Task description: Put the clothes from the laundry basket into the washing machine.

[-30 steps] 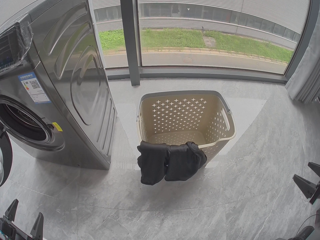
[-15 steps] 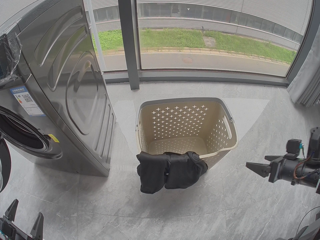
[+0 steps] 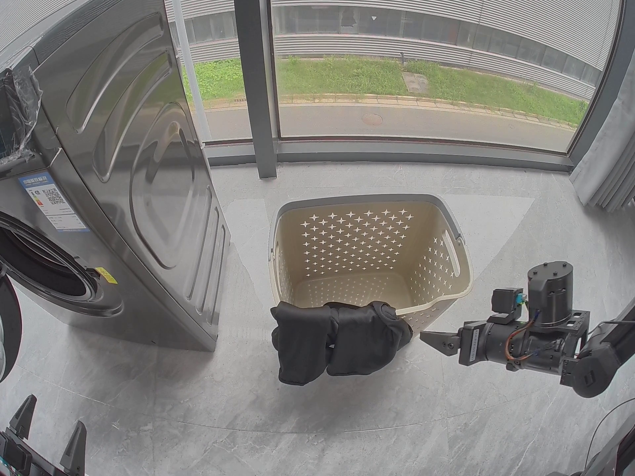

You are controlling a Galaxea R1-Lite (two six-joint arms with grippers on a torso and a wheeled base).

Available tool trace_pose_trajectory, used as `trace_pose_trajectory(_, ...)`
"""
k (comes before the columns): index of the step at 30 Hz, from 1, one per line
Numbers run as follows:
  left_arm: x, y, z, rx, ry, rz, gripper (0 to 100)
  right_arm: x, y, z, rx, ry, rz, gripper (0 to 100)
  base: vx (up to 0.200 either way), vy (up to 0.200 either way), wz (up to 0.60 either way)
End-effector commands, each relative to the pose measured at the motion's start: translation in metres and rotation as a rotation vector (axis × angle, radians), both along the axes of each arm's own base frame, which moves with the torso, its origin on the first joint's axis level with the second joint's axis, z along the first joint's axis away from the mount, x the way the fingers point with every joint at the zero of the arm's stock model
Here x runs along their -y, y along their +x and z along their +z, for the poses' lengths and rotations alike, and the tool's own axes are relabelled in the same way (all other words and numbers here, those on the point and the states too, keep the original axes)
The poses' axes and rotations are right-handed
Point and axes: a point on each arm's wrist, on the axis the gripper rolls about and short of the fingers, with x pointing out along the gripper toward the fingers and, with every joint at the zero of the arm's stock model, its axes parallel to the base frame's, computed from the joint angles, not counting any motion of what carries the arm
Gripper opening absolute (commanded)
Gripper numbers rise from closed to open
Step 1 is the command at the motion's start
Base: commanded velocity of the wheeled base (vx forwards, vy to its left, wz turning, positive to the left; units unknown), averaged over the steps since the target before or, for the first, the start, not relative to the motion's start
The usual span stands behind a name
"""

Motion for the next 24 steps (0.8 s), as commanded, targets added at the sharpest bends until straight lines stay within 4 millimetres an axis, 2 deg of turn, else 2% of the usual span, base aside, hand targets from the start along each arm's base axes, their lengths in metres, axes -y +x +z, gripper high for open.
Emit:
trace_pose_trajectory(1,0.000,0.000,-0.005,-0.002,-0.001,0.000,100,-0.019,0.010,-0.012,-0.037,-0.005,0.011,100,0.000,0.000,0.00)
trace_pose_trajectory(12,0.000,0.000,-0.005,-0.002,-0.001,0.000,100,-0.036,0.019,-0.026,-0.061,-0.019,0.003,100,0.000,0.000,0.00)
trace_pose_trajectory(24,0.000,0.000,-0.005,0.000,-0.002,0.000,100,-0.066,0.051,-0.046,-0.073,0.008,-0.033,100,0.000,0.000,0.00)
